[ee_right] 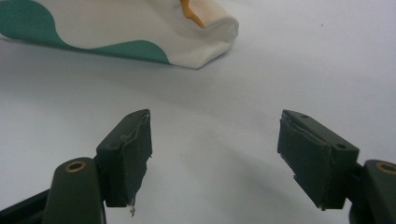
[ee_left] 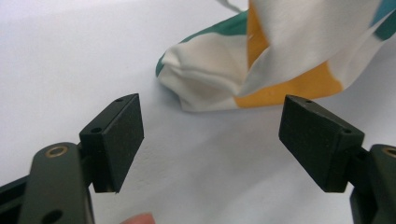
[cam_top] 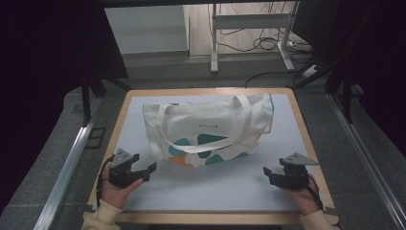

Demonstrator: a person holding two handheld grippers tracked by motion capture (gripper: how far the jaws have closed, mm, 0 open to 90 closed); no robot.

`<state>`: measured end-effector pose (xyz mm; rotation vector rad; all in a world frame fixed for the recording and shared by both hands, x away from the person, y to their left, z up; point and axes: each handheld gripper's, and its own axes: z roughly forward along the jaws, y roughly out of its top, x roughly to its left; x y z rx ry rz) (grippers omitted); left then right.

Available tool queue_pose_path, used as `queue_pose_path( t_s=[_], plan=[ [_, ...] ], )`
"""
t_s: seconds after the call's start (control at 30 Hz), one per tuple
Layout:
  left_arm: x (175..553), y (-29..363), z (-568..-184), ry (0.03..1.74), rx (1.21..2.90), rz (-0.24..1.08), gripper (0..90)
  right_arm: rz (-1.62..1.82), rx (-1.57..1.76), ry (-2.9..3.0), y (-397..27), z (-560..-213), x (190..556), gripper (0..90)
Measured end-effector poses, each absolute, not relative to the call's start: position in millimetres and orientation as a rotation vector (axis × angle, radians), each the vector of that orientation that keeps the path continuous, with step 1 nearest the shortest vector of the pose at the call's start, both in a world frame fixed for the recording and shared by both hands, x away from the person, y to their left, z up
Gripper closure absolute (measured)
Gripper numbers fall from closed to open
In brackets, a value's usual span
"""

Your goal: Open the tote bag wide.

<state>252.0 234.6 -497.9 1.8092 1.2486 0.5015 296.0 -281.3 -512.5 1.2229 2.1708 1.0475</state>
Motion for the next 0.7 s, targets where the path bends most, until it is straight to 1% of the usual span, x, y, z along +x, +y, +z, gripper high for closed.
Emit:
queue_pose_path(
  t_s=[0.23,0.47,0.7],
  plan=[
    [251,238,-491,1.251,1.786,0.502,21.8,1.062,1.221,2.167,-281,-509,296,26.3],
    [253,240,-477,1.236,1.748,0.504,21.5,1.086,1.227,2.162,-281,-506,296,26.4],
    [256,243,-467,1.235,1.733,0.497,21.3,1.159,1.196,2.119,-281,-482,300,29.4]
  ],
)
